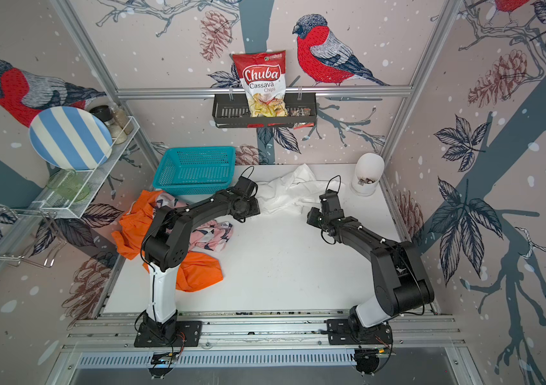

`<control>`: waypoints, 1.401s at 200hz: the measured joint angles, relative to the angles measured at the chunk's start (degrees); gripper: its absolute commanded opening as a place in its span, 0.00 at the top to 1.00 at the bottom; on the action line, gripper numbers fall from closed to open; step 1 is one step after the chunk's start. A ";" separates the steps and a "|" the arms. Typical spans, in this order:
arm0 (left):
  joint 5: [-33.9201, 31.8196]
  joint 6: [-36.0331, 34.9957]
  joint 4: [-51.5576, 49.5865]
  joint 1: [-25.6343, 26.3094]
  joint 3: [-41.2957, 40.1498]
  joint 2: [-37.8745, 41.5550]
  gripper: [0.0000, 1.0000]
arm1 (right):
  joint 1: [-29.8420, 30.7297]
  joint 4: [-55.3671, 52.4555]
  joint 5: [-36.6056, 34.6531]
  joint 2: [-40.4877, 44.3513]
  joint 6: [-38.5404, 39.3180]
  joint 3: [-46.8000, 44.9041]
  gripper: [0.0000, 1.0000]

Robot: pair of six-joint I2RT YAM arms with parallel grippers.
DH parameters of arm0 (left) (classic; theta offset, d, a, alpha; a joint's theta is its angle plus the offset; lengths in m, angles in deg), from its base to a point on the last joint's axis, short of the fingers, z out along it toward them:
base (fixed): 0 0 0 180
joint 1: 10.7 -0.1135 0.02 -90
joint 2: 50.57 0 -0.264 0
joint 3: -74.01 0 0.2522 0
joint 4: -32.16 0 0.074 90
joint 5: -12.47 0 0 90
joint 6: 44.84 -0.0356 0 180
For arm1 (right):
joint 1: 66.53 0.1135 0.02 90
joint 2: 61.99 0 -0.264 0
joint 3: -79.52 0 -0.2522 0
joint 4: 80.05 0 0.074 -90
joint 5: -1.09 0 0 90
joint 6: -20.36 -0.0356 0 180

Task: Roll up the shorts
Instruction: Flatten out the shorts at the center of the board.

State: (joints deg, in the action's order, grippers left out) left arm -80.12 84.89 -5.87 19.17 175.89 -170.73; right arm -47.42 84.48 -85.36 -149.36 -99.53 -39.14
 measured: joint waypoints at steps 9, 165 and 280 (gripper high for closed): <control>-0.98 -0.55 -0.87 0.39 0.66 -0.59 0.48 | 0.00 -0.07 -0.02 0.39 0.04 -0.15 0.51; -10.32 -2.25 -6.82 3.58 1.29 -1.42 0.49 | -0.35 -3.50 -3.63 6.45 1.62 -1.55 0.49; -9.81 -3.19 -4.87 3.15 4.37 -5.73 0.75 | -0.87 -5.25 -4.20 6.40 2.95 -1.53 0.48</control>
State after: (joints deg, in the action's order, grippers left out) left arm -89.94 81.70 -10.75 22.32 180.26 -176.45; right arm -48.29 79.23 -89.56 -142.96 -96.58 -40.67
